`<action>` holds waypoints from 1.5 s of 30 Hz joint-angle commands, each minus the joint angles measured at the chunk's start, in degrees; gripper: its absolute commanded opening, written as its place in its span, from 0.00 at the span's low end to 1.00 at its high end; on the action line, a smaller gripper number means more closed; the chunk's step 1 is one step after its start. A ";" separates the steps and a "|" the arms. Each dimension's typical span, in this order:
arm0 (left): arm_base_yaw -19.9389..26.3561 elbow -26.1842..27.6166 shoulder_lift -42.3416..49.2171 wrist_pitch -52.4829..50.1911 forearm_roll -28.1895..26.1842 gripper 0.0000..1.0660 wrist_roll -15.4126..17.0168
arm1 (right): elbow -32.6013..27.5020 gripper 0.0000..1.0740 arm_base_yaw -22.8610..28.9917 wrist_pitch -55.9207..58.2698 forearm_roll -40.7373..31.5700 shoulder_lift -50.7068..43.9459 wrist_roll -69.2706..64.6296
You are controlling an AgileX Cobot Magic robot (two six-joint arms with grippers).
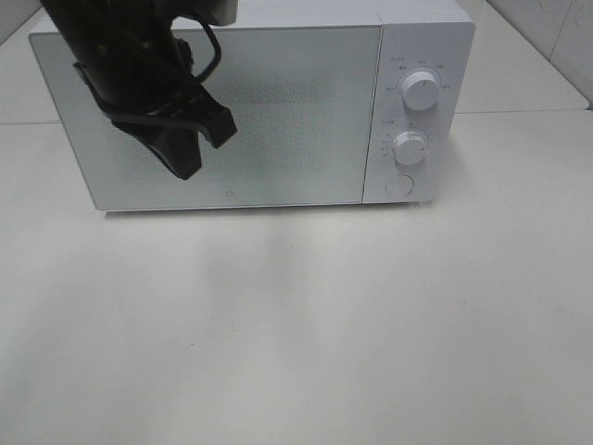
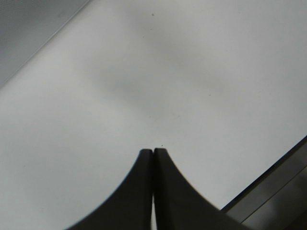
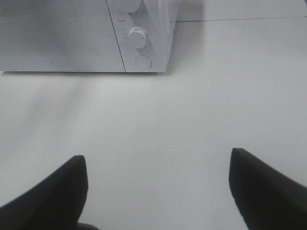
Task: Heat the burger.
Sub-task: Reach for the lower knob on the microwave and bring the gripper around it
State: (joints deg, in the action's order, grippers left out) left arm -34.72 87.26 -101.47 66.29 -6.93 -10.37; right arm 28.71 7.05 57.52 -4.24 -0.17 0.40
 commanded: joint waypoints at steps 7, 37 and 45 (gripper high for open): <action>8.42 0.17 8.54 6.70 1.95 0.00 3.95 | -0.17 0.70 -0.11 -0.06 0.17 -1.09 0.52; 24.29 -39.30 62.11 5.44 4.81 0.00 8.54 | -0.17 0.70 -0.11 -0.06 0.17 -1.09 0.52; 24.29 -48.82 76.43 2.06 1.60 0.00 8.77 | -0.17 0.70 -0.11 -0.06 0.17 -1.09 0.52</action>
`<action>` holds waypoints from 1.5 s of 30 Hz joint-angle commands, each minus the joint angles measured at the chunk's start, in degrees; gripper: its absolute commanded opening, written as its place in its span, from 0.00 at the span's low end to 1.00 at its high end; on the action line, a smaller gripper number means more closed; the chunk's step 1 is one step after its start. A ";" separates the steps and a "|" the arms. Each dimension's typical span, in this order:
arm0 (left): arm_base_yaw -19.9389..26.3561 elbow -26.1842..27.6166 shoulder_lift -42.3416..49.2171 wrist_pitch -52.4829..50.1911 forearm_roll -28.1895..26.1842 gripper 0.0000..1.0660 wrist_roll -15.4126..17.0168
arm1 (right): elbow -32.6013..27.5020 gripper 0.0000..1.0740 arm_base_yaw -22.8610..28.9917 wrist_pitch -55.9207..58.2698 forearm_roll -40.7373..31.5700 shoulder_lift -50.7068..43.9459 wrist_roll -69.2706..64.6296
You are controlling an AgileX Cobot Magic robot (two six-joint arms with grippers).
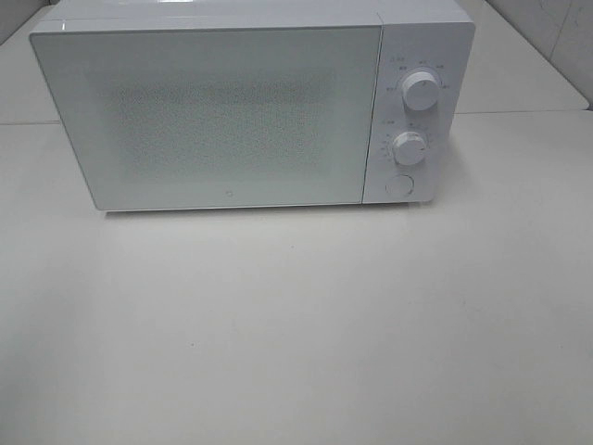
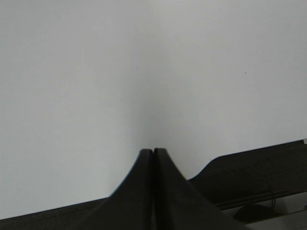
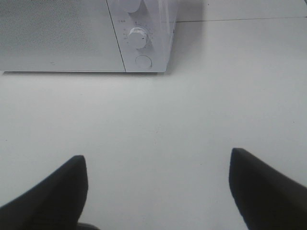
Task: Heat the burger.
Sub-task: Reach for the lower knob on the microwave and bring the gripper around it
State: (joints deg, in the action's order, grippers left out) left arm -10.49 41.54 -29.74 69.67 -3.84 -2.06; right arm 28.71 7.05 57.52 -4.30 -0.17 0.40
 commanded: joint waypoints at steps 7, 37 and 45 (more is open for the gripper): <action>0.06 -6.88 17.13 -0.63 -2.06 0.00 0.40 | -0.17 0.70 -0.11 -0.06 0.23 -1.09 0.52; 0.06 -12.72 31.17 -10.03 0.00 0.00 0.00 | -0.17 0.70 -0.11 -0.06 0.23 -1.09 0.52; 0.06 -12.72 31.17 -10.03 0.00 0.00 0.00 | -0.17 0.70 -0.11 -0.06 0.23 -1.09 0.52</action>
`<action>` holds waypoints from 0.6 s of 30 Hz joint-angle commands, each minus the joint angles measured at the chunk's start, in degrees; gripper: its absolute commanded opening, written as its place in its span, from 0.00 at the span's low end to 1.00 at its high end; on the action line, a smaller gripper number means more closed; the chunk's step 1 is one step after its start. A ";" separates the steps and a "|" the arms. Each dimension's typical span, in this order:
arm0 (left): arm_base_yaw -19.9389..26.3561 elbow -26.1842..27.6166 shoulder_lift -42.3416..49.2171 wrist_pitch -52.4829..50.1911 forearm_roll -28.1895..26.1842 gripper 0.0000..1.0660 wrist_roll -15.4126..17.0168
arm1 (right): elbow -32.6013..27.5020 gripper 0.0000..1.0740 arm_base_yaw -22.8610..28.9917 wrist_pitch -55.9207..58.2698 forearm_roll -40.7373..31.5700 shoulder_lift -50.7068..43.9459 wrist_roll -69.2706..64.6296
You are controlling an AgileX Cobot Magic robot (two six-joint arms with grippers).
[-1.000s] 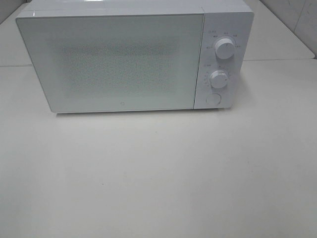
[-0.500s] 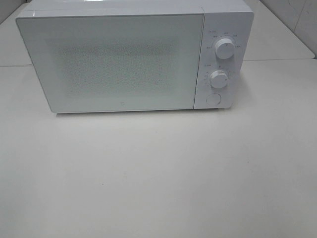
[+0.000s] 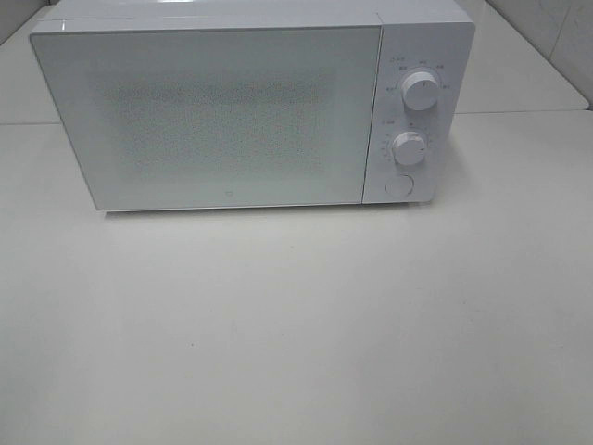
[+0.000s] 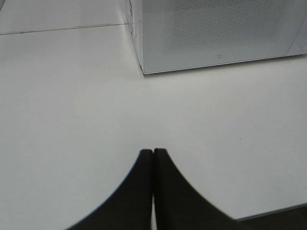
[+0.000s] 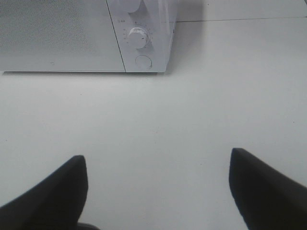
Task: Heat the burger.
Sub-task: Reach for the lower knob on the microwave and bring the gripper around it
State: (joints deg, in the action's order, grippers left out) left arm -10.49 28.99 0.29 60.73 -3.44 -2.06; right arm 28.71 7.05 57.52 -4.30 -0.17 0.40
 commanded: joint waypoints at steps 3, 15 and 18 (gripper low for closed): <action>0.06 -0.11 1.15 -1.09 -0.40 0.00 0.00 | -0.17 0.70 -0.11 -0.06 0.23 -1.09 0.52; 0.06 -0.11 1.15 -1.09 -0.40 0.00 0.00 | -0.17 0.70 -0.11 -0.06 0.23 -1.09 0.52; 0.06 -0.11 1.15 -1.09 -0.40 0.00 0.00 | 0.40 0.70 -0.11 -0.80 0.29 -0.97 0.46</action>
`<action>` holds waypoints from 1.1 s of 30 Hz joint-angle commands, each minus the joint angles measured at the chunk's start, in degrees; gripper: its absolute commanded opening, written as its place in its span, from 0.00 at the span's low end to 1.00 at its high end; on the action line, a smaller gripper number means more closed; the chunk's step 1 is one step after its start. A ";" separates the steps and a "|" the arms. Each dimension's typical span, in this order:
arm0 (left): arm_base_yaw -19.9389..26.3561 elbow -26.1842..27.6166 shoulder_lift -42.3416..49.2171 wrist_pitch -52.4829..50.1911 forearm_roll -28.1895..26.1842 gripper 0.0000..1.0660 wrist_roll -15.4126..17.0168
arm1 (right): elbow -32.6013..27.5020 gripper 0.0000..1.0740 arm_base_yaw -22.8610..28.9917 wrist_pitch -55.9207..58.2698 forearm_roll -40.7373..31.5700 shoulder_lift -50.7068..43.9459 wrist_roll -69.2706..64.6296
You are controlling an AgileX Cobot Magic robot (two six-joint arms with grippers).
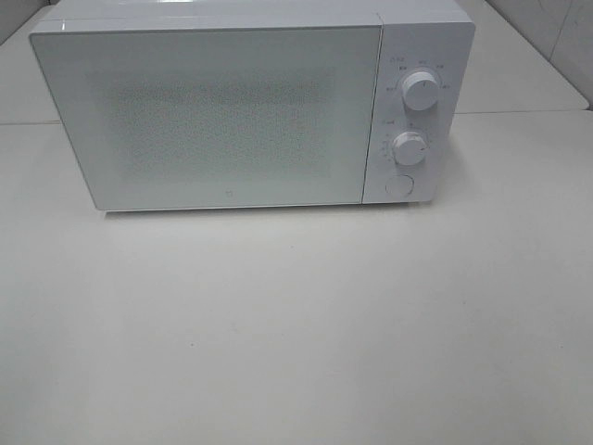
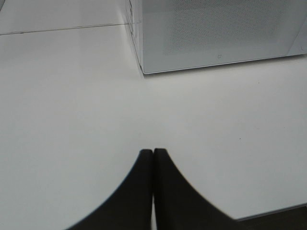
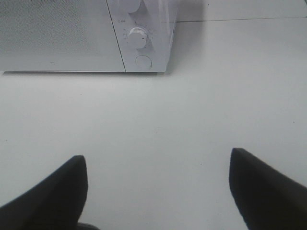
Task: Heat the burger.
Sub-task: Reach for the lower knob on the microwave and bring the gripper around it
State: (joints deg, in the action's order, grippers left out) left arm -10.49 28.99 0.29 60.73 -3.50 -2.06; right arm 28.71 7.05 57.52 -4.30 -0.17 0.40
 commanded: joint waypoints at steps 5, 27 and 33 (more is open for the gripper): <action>0.06 -0.11 1.15 -1.09 -0.34 0.00 0.00 | 1.66 0.70 -0.11 -7.79 0.17 1.09 0.34; 0.06 -0.11 1.15 -1.09 -0.34 0.00 0.00 | -1.15 0.70 -0.11 -43.03 0.57 35.35 0.80; 0.06 -0.11 1.15 -1.09 -0.34 0.00 0.00 | -1.15 0.70 -0.11 -53.29 0.57 44.69 0.80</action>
State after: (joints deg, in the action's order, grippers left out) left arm -10.49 28.99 0.29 60.56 -3.50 -2.06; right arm 27.67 7.05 6.02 -4.13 44.35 0.40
